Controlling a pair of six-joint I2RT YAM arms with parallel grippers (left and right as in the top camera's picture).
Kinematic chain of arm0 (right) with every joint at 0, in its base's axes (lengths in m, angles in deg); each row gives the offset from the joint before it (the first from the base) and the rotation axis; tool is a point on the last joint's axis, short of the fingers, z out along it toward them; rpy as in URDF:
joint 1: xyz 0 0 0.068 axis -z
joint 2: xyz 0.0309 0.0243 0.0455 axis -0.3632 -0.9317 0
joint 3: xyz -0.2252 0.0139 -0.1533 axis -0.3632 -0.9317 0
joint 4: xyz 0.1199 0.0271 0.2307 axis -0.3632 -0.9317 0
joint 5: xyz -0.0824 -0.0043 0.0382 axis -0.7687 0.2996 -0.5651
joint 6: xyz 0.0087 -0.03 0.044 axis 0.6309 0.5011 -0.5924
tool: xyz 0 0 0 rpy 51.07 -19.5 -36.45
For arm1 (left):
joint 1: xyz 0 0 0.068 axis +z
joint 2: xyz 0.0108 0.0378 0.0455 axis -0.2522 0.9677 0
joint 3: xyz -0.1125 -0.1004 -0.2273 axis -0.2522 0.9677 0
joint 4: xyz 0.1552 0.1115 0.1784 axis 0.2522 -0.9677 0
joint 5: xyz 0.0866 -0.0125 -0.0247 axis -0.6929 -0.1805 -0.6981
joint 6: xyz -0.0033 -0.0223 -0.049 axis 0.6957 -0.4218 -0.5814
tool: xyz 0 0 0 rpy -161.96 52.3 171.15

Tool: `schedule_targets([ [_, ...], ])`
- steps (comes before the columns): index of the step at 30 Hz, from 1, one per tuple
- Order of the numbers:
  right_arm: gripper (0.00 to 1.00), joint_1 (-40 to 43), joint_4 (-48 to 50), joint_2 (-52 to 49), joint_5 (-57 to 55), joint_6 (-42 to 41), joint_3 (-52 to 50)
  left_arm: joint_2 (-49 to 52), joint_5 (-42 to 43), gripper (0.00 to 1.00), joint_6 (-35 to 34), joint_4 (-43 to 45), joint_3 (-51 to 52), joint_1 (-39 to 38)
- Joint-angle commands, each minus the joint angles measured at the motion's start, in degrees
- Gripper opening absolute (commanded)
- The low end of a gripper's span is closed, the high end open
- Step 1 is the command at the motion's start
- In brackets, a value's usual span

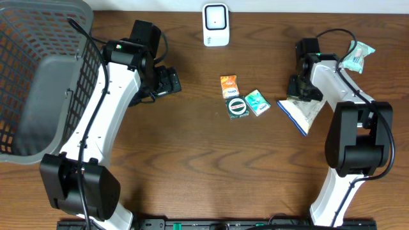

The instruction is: Scan the item barcode

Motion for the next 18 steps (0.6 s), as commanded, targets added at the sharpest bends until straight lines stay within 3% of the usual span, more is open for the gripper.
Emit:
schedule_targets([
  [1, 0.01, 0.0, -2.3, 0.6, -1.1, 0.4, -0.3, 0.2, -0.1, 1.00, -0.7, -0.2, 0.3, 0.1],
  [8, 0.01, 0.5, -4.9, 11.0, 2.1, 0.4, -0.3, 0.2, -0.1, 1.00, -0.7, -0.2, 0.3, 0.1],
  [9, 0.11, 1.4, -4.5, 13.8, 3.3, 0.4, -0.3, 0.2, -0.1, 1.00, -0.7, -0.2, 0.3, 0.1],
  [11, 0.45, 3.1, -4.3, 16.7, 5.0, 0.4, -0.3, 0.2, -0.1, 1.00, -0.7, -0.2, 0.3, 0.1],
  [13, 0.65, 5.4, -4.3, 18.6, 6.7, 0.5, -0.3, 0.2, -0.2, 1.00, -0.7, -0.2, 0.3, 0.1],
  [18, 0.76, 12.2, -4.3, 18.3, 11.4, 1.7, -0.8, 0.2, -0.1, 1.00, -0.7, -0.2, 0.3, 0.1],
])
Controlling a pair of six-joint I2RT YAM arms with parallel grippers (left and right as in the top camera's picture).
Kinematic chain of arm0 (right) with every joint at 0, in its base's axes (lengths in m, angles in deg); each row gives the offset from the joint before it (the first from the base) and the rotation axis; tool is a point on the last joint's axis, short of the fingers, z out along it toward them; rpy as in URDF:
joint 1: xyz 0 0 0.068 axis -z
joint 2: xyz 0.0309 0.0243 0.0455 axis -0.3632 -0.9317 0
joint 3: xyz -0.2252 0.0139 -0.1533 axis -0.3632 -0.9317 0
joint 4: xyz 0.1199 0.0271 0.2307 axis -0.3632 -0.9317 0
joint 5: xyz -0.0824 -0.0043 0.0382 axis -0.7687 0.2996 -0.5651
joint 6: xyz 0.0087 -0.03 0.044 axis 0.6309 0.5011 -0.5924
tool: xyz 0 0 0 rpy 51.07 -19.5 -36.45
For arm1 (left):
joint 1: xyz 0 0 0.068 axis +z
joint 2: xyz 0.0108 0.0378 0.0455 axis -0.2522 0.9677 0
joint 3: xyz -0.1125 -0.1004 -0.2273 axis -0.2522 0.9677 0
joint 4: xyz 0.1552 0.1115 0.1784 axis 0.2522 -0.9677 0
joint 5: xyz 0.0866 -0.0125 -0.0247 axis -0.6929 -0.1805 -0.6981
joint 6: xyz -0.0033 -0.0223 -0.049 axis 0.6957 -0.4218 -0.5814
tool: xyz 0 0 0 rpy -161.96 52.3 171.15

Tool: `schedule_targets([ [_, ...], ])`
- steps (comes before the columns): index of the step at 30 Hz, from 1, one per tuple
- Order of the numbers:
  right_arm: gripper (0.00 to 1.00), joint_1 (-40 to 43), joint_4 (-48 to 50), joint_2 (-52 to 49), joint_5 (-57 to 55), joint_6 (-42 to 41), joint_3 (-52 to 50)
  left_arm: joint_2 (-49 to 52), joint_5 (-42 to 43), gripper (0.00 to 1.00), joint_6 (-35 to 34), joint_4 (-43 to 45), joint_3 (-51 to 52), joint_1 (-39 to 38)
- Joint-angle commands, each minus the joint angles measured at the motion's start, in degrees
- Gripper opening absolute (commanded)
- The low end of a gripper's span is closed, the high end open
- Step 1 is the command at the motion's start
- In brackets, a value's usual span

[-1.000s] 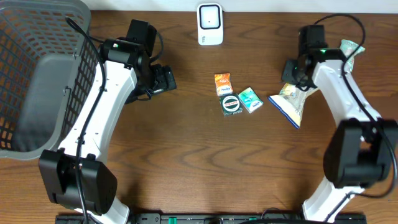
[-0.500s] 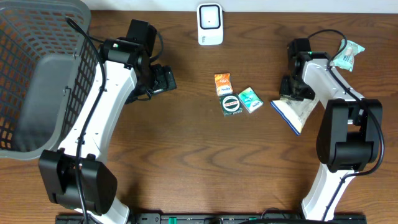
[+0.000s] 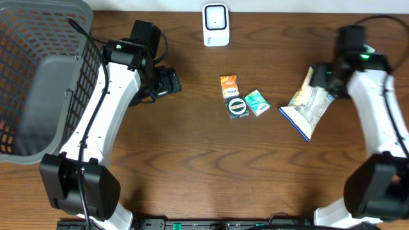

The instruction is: Scan the item barcode

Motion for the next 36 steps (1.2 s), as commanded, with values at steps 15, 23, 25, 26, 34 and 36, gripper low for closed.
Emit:
schedule_targets([
  [15, 0.75, 14.1, 7.0, -20.9, 31.9, 10.9, -1.4, 0.2, -0.1, 1.00, -0.7, -0.2, 0.3, 0.1],
  [23, 0.01, 14.0, 7.2, -26.4, 43.9, 13.7, -1.4, 0.2, -0.1, 1.00, -0.7, -0.2, 0.3, 0.1],
  [25, 0.01, 14.0, 6.7, -26.2, 47.2, 14.1, -1.4, 0.2, -0.2, 1.00, -0.7, -0.2, 0.3, 0.1],
  [26, 0.01, 14.0, 6.5, -26.0, 49.1, 14.1, -1.4, 0.2, -0.1, 1.00, -0.7, -0.2, 0.3, 0.1],
  [34, 0.01, 12.7, 5.3, -21.2, 67.9, 16.7, -1.4, 0.2, -0.1, 1.00, -0.7, -0.2, 0.3, 0.1],
  [36, 0.01, 12.0, 5.3, -19.1, 69.7, 16.7, -1.4, 0.2, -0.1, 1.00, -0.7, -0.2, 0.3, 0.1],
])
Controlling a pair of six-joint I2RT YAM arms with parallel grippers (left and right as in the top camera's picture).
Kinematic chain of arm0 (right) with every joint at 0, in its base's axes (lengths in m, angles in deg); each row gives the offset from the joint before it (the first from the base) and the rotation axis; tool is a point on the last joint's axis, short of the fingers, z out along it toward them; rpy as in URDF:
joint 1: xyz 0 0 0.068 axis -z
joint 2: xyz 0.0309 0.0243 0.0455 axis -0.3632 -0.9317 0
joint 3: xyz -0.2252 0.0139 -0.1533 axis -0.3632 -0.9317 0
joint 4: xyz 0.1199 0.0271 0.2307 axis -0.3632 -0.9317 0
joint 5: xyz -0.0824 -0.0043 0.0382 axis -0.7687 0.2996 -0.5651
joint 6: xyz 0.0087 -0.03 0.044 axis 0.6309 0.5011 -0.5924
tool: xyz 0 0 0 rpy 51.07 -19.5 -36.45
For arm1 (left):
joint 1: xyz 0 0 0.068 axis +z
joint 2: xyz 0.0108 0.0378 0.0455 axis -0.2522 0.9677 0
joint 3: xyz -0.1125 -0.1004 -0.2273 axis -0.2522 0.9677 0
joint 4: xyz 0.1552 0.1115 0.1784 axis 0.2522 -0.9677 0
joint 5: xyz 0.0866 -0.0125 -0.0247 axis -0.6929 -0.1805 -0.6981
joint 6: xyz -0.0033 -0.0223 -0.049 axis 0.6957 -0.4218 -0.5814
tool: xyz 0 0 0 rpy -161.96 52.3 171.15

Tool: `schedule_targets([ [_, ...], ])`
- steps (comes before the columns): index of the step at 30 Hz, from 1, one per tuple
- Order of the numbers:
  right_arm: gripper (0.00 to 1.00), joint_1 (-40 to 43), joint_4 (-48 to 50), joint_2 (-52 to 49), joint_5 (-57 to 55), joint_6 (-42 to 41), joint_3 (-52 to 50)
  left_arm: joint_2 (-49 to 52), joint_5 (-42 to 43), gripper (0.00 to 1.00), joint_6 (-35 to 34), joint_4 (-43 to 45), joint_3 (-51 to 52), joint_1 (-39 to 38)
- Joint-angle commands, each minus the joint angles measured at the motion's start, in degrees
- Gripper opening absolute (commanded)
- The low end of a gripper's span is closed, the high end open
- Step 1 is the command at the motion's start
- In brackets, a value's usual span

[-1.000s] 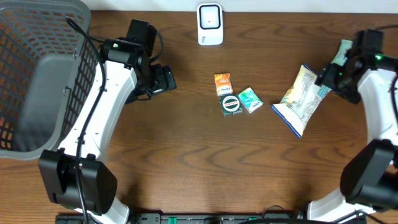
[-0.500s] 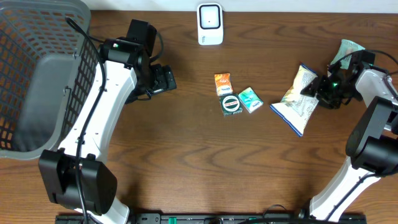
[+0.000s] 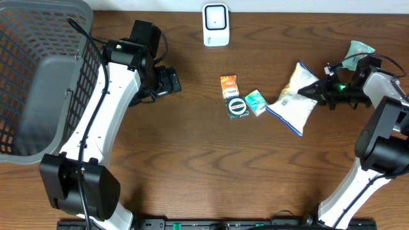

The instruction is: Scan the item barcode

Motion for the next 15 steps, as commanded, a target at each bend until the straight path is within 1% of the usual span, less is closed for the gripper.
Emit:
schedule_targets([
  [1, 0.01, -1.9, 0.0, 6.0, 11.2, 1.7, -0.2, 0.2, -0.1, 1.00, -0.7, -0.2, 0.3, 0.1],
  [4, 0.01, -3.6, 1.4, 10.2, 11.3, 0.2, -0.2, 0.2, -0.1, 1.00, -0.7, -0.2, 0.3, 0.1],
  [7, 0.01, -5.6, 4.4, 13.9, 10.5, -4.1, -0.2, 0.2, -0.1, 1.00, -0.7, -0.2, 0.3, 0.1],
  [10, 0.01, -8.3, 8.7, 17.4, 6.9, -10.1, -0.2, 0.2, -0.1, 1.00, -0.7, -0.2, 0.3, 0.1],
  [12, 0.01, -10.3, 11.2, 19.1, 4.4, -12.4, -0.2, 0.2, -0.1, 1.00, -0.7, -0.2, 0.3, 0.1],
  [15, 0.01, -14.3, 16.6, 21.0, 3.6, -13.5, -0.2, 0.2, -0.2, 1.00, -0.7, -0.2, 0.3, 0.1],
])
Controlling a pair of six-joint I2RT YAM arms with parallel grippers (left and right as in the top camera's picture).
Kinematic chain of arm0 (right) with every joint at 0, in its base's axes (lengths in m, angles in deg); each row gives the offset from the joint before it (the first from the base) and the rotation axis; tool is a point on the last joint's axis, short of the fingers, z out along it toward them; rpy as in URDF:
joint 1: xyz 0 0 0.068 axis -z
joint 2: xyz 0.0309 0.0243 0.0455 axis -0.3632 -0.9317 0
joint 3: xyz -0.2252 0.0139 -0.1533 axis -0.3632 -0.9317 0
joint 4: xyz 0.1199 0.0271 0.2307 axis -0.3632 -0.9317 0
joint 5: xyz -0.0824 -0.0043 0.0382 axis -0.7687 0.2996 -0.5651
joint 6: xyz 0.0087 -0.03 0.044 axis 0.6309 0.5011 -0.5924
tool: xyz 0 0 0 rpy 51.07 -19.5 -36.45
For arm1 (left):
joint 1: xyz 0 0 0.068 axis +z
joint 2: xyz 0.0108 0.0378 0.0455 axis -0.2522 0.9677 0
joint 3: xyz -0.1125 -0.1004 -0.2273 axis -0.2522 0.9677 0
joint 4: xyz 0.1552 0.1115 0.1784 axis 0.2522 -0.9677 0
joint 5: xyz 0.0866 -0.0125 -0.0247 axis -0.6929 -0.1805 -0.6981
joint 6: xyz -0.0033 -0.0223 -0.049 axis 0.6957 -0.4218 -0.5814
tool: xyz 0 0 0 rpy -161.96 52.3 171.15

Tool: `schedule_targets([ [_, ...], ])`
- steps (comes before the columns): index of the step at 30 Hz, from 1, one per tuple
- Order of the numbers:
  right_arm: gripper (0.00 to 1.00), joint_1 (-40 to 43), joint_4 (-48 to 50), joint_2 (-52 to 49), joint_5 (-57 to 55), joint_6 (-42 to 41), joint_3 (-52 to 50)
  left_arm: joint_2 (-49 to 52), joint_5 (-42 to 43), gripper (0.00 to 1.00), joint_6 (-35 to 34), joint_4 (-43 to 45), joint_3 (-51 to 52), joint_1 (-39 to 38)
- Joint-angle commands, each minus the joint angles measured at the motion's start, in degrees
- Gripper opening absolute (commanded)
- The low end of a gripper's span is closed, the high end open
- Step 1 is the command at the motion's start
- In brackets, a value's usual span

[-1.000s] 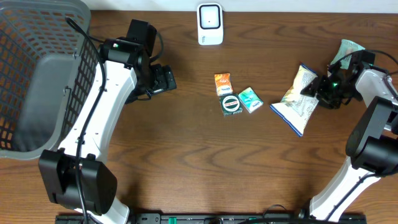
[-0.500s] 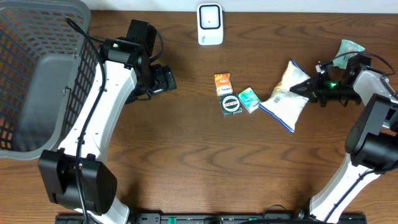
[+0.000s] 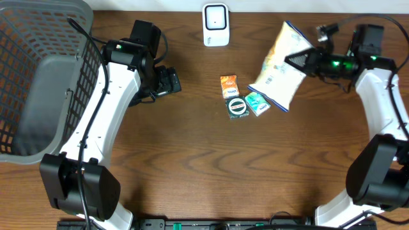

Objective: Scan the item barcode
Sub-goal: 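Hold the snack bag in front of the white scanner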

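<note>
A white snack bag with a blue edge (image 3: 276, 69) hangs tilted above the table, right of the white scanner (image 3: 216, 25) at the back centre. My right gripper (image 3: 299, 61) is shut on the bag's right edge, its arm reaching in from the right. The bag's lower corner overlaps the teal box (image 3: 255, 102) in the overhead view. My left gripper (image 3: 172, 82) rests left of the middle, away from every item; its jaws read only as a dark block.
An orange packet (image 3: 229, 85) and a round green tin (image 3: 238, 107) lie in the middle beside the teal box. A grey mesh basket (image 3: 38, 76) fills the far left. The left arm stretches from the front left toward the back.
My right gripper has moved back and to the left with the bag. The bag, earlier just right of the teal box, now hangs higher and closer to the scanner. The left arm is unchanged.
The bag first lay flat at the right with my right gripper at its upper edge. Then the gripper was at the bag's top corner, the bag tilted. Later it held the bag beside the small items, and now it holds it near the scanner.
</note>
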Motion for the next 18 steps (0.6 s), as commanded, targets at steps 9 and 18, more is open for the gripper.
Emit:
schedule_targets([
  [9, 0.01, -12.7, 18.7, 2.8, 1.1, -13.4, 0.2, 0.2, -0.2, 1.00, -0.7, -0.2, 0.3, 0.1],
  [18, 0.01, -14.8, 31.3, 2.8, 7.0, -22.3, 0.2, 0.2, -0.1, 1.00, -0.7, -0.2, 0.3, 0.1],
])
